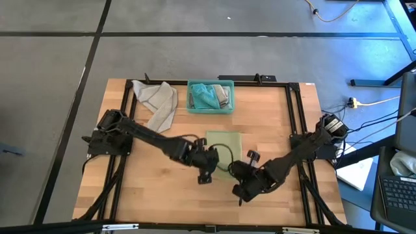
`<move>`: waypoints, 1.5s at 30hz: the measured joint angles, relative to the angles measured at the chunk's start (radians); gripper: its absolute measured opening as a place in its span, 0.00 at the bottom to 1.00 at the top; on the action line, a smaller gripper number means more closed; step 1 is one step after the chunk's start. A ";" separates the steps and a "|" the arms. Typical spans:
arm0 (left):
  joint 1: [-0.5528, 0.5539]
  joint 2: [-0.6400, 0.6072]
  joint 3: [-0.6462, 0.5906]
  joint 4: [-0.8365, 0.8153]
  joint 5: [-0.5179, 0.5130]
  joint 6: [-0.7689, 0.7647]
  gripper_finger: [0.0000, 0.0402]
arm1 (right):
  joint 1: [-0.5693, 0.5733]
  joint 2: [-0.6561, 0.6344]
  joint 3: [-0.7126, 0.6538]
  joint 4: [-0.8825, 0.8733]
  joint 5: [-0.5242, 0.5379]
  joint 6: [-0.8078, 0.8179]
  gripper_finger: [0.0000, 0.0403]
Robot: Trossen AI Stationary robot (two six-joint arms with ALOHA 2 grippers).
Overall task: Fold microfiber towels
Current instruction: Fold the green towel
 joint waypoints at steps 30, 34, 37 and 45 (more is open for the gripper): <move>0.331 0.020 -0.026 -0.062 0.078 0.225 0.00 | -0.445 -0.233 -0.468 0.420 -0.192 -0.288 0.06; 0.357 0.034 -0.025 -0.039 0.086 0.266 0.00 | -0.479 -0.233 -0.501 0.452 -0.211 -0.293 0.06; 0.371 0.048 -0.027 -0.043 0.100 0.270 0.00 | -0.496 -0.233 -0.519 0.475 -0.229 -0.293 0.06; 0.385 0.084 -0.027 -0.010 0.091 0.277 0.01 | -0.521 -0.227 -0.529 0.483 -0.228 -0.305 0.06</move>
